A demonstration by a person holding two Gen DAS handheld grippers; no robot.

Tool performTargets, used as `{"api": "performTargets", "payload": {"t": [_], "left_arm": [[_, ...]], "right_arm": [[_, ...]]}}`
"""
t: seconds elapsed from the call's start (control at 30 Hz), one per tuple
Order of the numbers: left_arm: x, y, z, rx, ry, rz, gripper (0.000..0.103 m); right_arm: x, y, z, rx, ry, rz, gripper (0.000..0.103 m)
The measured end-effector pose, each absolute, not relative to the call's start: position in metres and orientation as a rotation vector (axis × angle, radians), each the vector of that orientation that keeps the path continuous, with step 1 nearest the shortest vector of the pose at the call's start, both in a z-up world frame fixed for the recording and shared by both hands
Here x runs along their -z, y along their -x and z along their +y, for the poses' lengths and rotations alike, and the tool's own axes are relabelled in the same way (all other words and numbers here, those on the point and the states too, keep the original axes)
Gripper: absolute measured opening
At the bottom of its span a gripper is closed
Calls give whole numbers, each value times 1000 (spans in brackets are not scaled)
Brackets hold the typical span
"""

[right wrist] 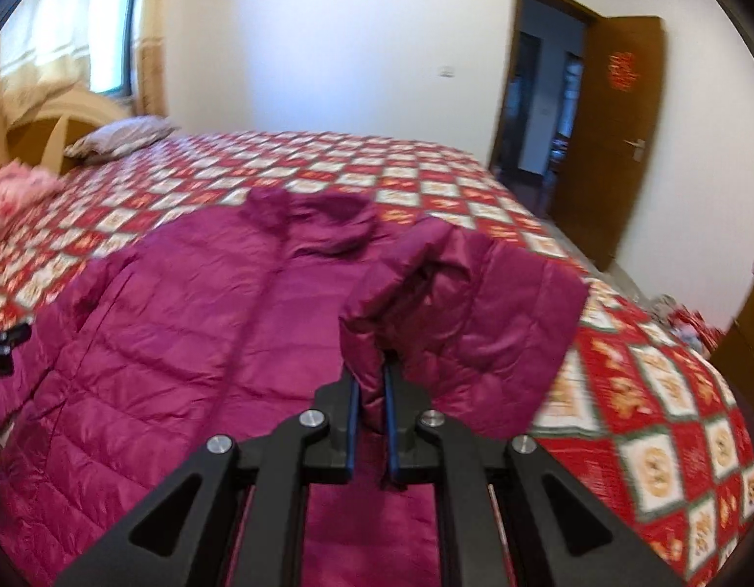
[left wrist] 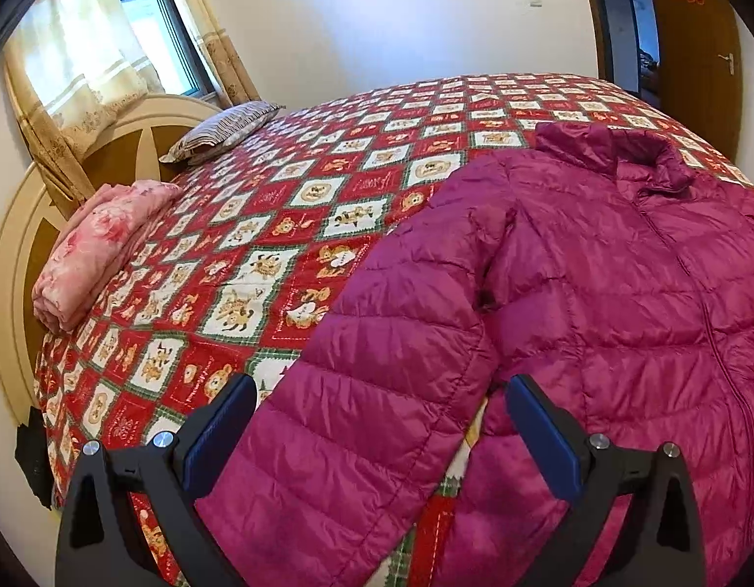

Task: Fold large clothes

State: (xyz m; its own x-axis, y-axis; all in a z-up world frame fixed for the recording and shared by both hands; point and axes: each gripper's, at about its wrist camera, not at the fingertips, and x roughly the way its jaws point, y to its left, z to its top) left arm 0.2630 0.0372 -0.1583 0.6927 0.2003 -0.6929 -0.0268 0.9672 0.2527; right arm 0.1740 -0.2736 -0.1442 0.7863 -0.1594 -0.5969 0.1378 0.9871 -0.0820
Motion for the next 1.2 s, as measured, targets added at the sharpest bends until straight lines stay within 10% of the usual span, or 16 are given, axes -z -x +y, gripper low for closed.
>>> {"api": "performTargets", "payload": {"t": [0.17, 0.33, 1.07, 1.13, 1.2], "left_arm": [[164, -275, 31, -120, -220, 818, 102], [151, -276, 18, -47, -157, 834, 102], [169, -323, -211, 378, -236, 851, 100], [178, -323, -225, 417, -268, 862, 45], [188, -324, -231, 472, -269, 908, 12]], "right_arm": [[173, -202, -255, 101, 69, 716, 27], [154, -168, -261, 50, -12, 656, 79], [184, -130, -309, 215, 11, 685, 86], [190, -131, -312, 218, -1, 698, 86], [194, -128, -315, 221, -10, 704, 86]]}}
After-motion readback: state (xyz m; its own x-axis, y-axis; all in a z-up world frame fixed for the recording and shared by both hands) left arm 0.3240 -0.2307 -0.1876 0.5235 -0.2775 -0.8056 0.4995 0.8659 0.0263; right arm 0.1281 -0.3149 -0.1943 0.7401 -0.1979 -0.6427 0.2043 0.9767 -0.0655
